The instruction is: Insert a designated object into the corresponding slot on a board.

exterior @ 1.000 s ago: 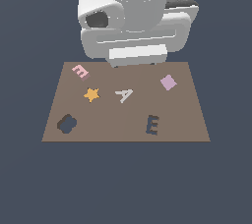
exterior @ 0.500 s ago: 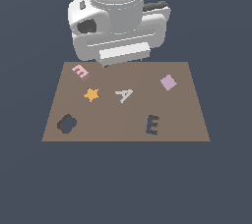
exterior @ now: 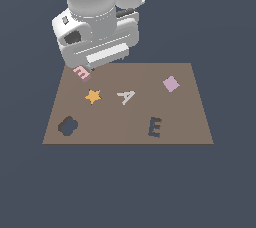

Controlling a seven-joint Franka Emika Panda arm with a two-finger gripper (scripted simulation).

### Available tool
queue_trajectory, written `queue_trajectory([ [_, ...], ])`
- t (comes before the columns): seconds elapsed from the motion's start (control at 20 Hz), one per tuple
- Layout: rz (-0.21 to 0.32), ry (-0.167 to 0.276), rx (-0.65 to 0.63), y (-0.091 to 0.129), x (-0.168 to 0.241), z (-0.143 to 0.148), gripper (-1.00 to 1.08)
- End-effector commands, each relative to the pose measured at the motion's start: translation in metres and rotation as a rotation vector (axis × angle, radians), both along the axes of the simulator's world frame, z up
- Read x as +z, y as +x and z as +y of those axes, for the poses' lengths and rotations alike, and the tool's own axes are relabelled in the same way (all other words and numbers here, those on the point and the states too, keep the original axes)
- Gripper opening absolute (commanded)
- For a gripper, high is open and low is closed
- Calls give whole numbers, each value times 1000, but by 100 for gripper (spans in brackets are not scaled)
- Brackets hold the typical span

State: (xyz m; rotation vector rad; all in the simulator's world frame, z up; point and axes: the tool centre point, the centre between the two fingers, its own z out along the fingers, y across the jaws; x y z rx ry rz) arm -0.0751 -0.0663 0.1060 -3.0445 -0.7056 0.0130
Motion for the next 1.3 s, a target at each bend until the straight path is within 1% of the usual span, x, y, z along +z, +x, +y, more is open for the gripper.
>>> queue_trajectory([
  [0.0, -3, -2, 62, -6, -10, -16, 100],
  [0.35, -8, -6, 201, -15, -32, -54, 100],
  [0.65, -11, -9, 285, -17, -45, -78, 100],
  [0.95, -13, -11, 336, -16, -53, -93, 100],
  [1.25, -14, -12, 354, -15, -56, -98, 100],
])
